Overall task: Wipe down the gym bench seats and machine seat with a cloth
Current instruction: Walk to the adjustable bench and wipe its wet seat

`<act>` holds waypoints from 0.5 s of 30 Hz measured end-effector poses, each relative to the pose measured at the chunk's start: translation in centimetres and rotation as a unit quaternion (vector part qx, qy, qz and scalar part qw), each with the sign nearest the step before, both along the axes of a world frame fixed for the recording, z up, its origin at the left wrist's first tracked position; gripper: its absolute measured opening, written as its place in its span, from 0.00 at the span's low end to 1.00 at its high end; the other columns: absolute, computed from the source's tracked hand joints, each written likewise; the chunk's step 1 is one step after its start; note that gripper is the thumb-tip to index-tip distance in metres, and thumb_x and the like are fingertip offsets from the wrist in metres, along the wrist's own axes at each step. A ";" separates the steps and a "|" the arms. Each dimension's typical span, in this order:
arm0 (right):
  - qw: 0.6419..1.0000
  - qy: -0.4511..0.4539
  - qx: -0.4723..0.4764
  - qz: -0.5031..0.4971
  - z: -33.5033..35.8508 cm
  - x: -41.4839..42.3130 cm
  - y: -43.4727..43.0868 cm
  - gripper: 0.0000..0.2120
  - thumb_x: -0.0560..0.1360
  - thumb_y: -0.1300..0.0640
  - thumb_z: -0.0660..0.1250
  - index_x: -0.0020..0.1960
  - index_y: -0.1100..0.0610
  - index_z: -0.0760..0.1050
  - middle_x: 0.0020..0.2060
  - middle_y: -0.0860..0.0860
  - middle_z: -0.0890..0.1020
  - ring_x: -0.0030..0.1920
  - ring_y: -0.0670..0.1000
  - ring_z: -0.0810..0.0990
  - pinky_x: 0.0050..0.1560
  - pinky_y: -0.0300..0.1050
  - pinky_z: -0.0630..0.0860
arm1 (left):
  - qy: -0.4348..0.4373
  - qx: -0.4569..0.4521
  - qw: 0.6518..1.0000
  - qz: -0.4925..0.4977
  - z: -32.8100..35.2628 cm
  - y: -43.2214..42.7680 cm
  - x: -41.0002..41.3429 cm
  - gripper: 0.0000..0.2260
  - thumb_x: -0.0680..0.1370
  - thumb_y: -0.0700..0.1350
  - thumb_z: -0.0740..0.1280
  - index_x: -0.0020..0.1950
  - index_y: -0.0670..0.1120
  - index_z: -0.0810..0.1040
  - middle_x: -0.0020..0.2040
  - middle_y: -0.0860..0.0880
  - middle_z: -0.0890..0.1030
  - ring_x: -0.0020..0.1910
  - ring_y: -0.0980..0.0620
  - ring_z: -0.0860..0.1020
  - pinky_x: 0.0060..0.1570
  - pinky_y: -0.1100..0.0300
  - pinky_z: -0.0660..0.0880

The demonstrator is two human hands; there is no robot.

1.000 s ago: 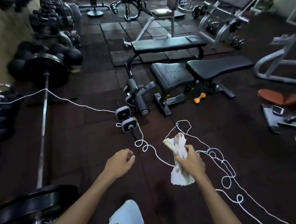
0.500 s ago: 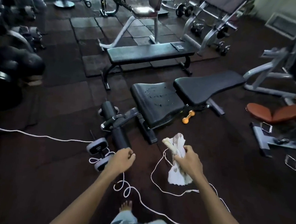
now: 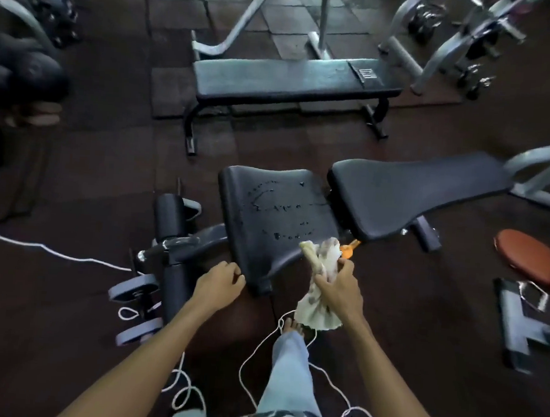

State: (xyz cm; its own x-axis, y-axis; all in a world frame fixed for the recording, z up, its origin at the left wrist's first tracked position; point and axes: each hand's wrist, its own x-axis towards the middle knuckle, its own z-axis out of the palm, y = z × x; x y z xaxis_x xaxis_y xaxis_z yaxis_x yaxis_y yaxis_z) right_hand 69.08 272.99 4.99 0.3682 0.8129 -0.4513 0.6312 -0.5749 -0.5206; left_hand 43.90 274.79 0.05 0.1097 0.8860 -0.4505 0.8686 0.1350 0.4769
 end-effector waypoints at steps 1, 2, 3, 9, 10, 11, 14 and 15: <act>1.000 0.012 0.003 -0.001 -1.2 1.2 2.2 0.31 0.72 0.48 0.68 0.69 0.55 0.59 0.57 0.54 0.78 0.55 0.58 0.78 0.52 0.53 0.73 | 0.005 0.001 1.000 0.018 -1.3 1.7 1.5 0.14 0.79 0.53 0.60 0.59 0.47 0.75 0.56 0.49 0.75 0.56 0.48 0.76 0.53 0.55 0.73; 1.000 0.022 0.008 -0.003 -2.4 2.3 4.3 0.32 0.72 0.49 0.68 0.70 0.55 0.57 0.58 0.55 0.78 0.55 0.59 0.78 0.52 0.53 0.74 | 0.013 0.001 0.999 0.033 -2.5 3.2 2.9 0.16 0.79 0.53 0.60 0.62 0.47 0.74 0.57 0.48 0.75 0.57 0.48 0.75 0.54 0.54 0.73; 1.000 0.028 0.012 -0.003 -3.6 3.4 6.3 0.33 0.72 0.49 0.67 0.71 0.55 0.55 0.59 0.56 0.78 0.55 0.60 0.78 0.52 0.53 0.74 | 0.022 0.001 0.999 0.046 -3.7 4.4 4.1 0.17 0.79 0.53 0.60 0.65 0.46 0.73 0.60 0.46 0.74 0.59 0.47 0.74 0.55 0.52 0.73; 0.997 0.001 0.047 0.061 -10.8 7.5 17.1 0.29 0.73 0.51 0.64 0.72 0.45 0.57 0.56 0.53 0.76 0.55 0.59 0.77 0.48 0.50 0.69 | 0.069 0.051 0.994 0.064 -11.6 9.7 8.6 0.22 0.78 0.52 0.60 0.67 0.41 0.72 0.64 0.41 0.73 0.64 0.41 0.71 0.59 0.46 0.73; 0.996 -0.011 0.056 0.070 -12.2 7.7 18.5 0.28 0.73 0.51 0.64 0.71 0.44 0.58 0.54 0.53 0.75 0.53 0.58 0.77 0.47 0.49 0.68 | 0.080 0.068 0.992 0.064 -13.0 10.5 9.0 0.24 0.76 0.54 0.58 0.66 0.40 0.73 0.63 0.41 0.74 0.62 0.39 0.72 0.57 0.46 0.74; 0.994 -0.029 0.061 0.080 -13.5 7.7 19.7 0.28 0.74 0.50 0.63 0.71 0.43 0.59 0.52 0.52 0.74 0.52 0.57 0.76 0.47 0.49 0.68 | 0.087 0.081 0.991 0.067 -14.5 11.1 9.2 0.25 0.75 0.55 0.56 0.64 0.40 0.75 0.62 0.40 0.75 0.61 0.38 0.73 0.55 0.45 0.74; 0.978 -0.128 0.056 0.157 -18.1 7.1 21.9 0.22 0.76 0.48 0.61 0.69 0.47 0.66 0.56 0.55 0.73 0.55 0.57 0.73 0.50 0.50 0.67 | 0.127 0.116 0.980 0.096 -18.2 11.9 9.7 0.24 0.74 0.55 0.57 0.63 0.43 0.75 0.63 0.42 0.74 0.61 0.40 0.71 0.55 0.45 0.71; 0.964 -0.175 0.046 0.196 -19.6 6.7 22.0 0.21 0.76 0.48 0.60 0.68 0.48 0.68 0.58 0.57 0.72 0.58 0.59 0.71 0.54 0.52 0.66 | 0.141 0.135 0.975 0.105 -19.2 11.7 9.8 0.23 0.74 0.55 0.58 0.64 0.44 0.75 0.63 0.42 0.73 0.61 0.41 0.70 0.55 0.45 0.70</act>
